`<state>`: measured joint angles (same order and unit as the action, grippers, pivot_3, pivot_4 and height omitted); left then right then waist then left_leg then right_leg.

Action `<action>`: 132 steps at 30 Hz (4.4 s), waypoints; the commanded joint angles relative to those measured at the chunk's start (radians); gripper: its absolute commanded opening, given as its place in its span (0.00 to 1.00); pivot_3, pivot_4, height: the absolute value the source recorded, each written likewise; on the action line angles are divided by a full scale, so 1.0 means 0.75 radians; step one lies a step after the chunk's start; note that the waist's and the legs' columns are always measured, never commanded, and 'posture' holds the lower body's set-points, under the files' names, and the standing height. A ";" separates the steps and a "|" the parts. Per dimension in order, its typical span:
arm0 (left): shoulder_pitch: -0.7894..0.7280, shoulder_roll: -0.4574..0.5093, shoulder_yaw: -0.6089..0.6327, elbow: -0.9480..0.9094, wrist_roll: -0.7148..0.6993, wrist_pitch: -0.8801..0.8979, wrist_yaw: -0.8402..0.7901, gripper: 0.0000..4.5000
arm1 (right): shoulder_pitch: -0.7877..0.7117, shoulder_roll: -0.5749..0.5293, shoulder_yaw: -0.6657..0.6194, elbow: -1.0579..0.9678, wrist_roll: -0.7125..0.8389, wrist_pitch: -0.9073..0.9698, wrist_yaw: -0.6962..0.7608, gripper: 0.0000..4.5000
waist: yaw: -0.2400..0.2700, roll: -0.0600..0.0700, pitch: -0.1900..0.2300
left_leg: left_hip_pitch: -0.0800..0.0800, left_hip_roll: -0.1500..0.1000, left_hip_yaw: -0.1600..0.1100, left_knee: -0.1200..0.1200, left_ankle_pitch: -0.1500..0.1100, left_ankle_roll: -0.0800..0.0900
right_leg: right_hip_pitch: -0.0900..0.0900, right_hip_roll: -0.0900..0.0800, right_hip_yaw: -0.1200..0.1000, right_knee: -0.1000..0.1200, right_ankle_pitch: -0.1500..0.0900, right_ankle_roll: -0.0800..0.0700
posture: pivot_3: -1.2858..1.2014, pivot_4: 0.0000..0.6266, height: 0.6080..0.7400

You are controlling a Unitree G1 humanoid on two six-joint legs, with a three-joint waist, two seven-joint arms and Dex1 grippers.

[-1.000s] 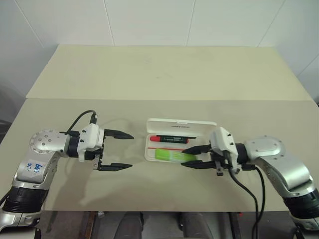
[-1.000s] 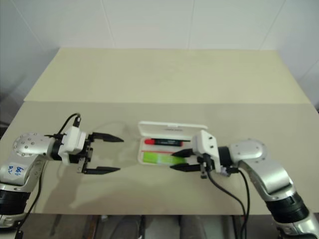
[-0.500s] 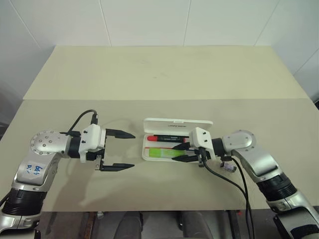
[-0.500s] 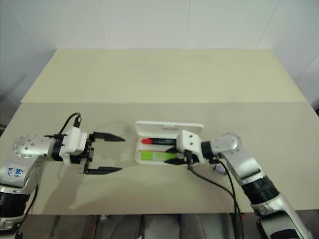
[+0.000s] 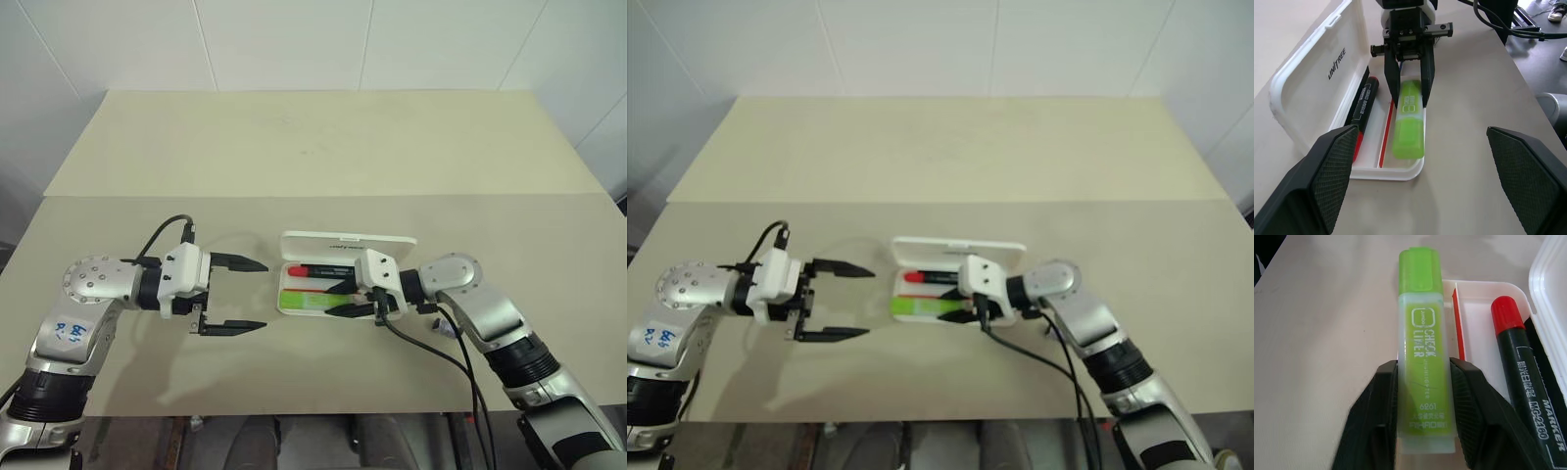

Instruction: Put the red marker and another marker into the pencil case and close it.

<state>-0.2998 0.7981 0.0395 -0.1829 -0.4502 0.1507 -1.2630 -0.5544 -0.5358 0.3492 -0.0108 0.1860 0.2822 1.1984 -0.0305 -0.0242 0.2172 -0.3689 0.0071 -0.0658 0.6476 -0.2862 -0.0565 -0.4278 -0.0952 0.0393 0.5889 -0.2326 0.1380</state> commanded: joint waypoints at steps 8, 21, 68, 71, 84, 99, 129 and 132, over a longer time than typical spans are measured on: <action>-0.038 -0.010 -0.008 -0.015 -0.003 -0.015 0.009 1.00 | -0.012 0.017 -0.087 -0.160 0.132 0.055 -0.007 0.99 | 0.001 0.000 0.000 | -0.001 0.001 0.000 0.000 0.000 0.000 | -0.001 0.001 0.000 0.000 0.000 0.000 | 0.52 0.24 1.00; -0.058 -0.044 -0.035 -0.016 -0.011 -0.010 0.004 1.00 | 0.407 -0.250 -0.564 -0.755 0.535 0.532 -0.220 0.99 | 0.007 0.000 0.000 | -0.002 0.002 0.000 0.000 -0.001 -0.001 | 0.000 0.001 -0.001 -0.004 0.000 0.000 | 0.52 0.24 1.00; -0.184 -0.170 -0.158 -0.051 -0.036 0.089 0.012 1.00 | 1.030 -0.349 -0.798 -0.112 0.265 -0.092 -0.191 0.36 | 0.016 -0.005 -0.003 | 0.002 0.004 0.011 0.002 0.000 0.000 | 0.003 0.006 0.011 -0.005 -0.008 -0.018 | 0.52 0.24 1.00; -0.186 -0.174 -0.159 -0.051 -0.034 0.086 0.014 1.00 | 1.037 -0.345 -0.794 -0.127 0.269 -0.105 -0.196 0.11 | 0.016 -0.006 -0.003 | 0.002 0.004 0.011 0.002 0.000 0.000 | 0.003 0.006 0.011 -0.006 -0.008 -0.018 | 0.52 0.24 1.00; -0.187 -0.178 -0.153 -0.036 -0.028 0.072 0.020 1.00 | 0.816 -0.343 -0.776 -0.277 0.315 -0.020 -0.246 0.07 | 0.003 -0.005 -0.003 | 0.004 0.006 0.014 0.003 0.000 0.000 | 0.003 0.009 0.016 -0.004 -0.005 -0.019 | 0.52 0.24 1.00; -0.131 -0.138 -0.130 -0.058 -0.022 0.064 0.027 1.00 | 0.491 -0.362 -0.508 -0.382 0.322 0.070 -0.115 0.07 | 0.002 -0.006 -0.003 | 0.004 0.009 0.015 0.004 0.000 0.000 | 0.002 0.013 0.019 -0.005 -0.004 -0.020 | 0.52 0.24 1.00; -0.109 -0.103 -0.117 -0.115 -0.037 0.088 0.056 1.00 | 0.187 -0.261 -0.331 -0.008 0.182 -0.140 0.083 0.76 | 0.000 -0.005 -0.003 | 0.005 0.011 0.015 0.004 0.000 0.000 | -0.001 0.016 0.021 -0.003 -0.003 -0.020 | 0.52 0.24 1.00; -0.107 -0.099 -0.114 -0.113 -0.039 0.089 0.052 1.00 | 0.232 -0.317 -0.386 -0.137 0.258 -0.044 0.094 0.80 | 0.002 -0.005 -0.003 | 0.005 0.011 0.015 0.003 0.000 0.000 | -0.001 0.016 0.021 -0.002 -0.003 -0.019 | 0.52 0.24 1.00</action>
<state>-0.3797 0.7099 -0.0765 -0.2368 -0.4653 0.2191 -1.2234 -0.3933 -0.7394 0.1205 -0.0387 0.3309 0.2171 1.2622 -0.0292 -0.0277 0.2151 -0.3658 0.0152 -0.0544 0.6501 -0.2861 -0.0564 -0.4289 -0.0833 0.0547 0.5871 -0.2346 0.1236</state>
